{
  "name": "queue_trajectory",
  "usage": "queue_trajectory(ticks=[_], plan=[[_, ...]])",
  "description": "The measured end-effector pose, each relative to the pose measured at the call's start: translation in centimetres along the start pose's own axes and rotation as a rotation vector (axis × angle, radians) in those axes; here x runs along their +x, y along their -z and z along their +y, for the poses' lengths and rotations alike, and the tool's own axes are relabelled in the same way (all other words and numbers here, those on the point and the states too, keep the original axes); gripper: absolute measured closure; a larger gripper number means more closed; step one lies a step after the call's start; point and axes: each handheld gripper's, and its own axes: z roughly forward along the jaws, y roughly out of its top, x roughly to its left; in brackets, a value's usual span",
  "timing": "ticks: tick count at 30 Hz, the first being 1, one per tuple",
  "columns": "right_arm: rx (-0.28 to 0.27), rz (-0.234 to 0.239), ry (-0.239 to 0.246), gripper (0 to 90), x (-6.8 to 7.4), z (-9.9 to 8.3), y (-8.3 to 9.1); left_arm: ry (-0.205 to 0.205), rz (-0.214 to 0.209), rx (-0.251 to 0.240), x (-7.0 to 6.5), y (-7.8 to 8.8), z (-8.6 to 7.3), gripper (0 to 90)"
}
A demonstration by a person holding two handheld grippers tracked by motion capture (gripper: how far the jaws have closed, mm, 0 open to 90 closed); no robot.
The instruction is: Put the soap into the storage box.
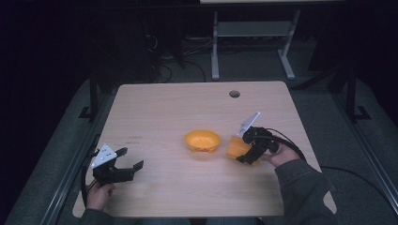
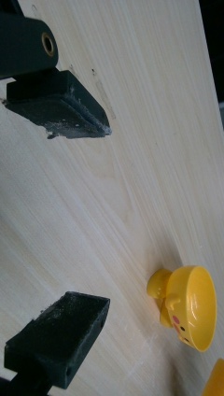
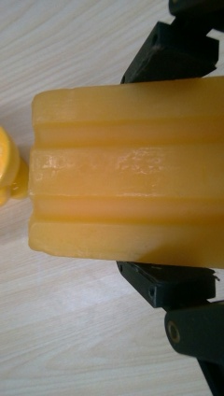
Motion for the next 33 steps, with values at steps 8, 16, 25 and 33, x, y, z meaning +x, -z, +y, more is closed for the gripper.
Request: queue_trajectory(ticks=[8, 16, 25, 33], plan=[[0.0, 0.001, 0.019, 20.6, -0.3, 1.0, 0.1, 0.005, -0.001, -0.006, 0.0, -0.1, 0.0, 14.1], [-0.011, 0.01, 0.014, 20.7, -0.8, 1.5, -0.1, 0.006, 0.0, -0.008, 0.0, -0.1, 0.0, 14.1], [-0.027, 0.009, 0.034, 20.7, -1.3, 2.6, 0.2, 0.005, -0.001, -0.007, 0.0, 0.0, 0.0, 14.1], [-0.027, 0.015, 0.05, 20.6, -1.5, 3.7, 0.3, 0.004, -0.001, -0.004, 0.0, 0.0, 0.0, 14.1]])
